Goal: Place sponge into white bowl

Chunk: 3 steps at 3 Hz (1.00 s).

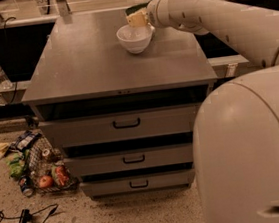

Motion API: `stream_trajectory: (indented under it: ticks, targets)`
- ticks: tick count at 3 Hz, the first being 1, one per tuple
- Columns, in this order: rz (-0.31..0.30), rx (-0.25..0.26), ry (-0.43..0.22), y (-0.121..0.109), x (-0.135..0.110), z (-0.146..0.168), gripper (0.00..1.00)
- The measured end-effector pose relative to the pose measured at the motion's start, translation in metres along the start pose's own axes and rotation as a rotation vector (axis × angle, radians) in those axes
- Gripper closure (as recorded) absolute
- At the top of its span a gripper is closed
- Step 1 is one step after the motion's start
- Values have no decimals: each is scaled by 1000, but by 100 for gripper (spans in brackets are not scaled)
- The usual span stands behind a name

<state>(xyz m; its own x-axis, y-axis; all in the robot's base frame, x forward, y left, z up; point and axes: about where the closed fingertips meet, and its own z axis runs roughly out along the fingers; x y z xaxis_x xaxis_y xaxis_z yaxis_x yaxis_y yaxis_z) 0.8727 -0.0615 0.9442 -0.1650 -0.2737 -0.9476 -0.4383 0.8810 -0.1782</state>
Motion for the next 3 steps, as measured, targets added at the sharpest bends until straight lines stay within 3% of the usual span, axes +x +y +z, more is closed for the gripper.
stream_trajectory:
  ticks: [1,3]
  targets:
    - [-5,18,16,0,1,-5,0]
    - [-20,19,32,6,-2,-11,0]
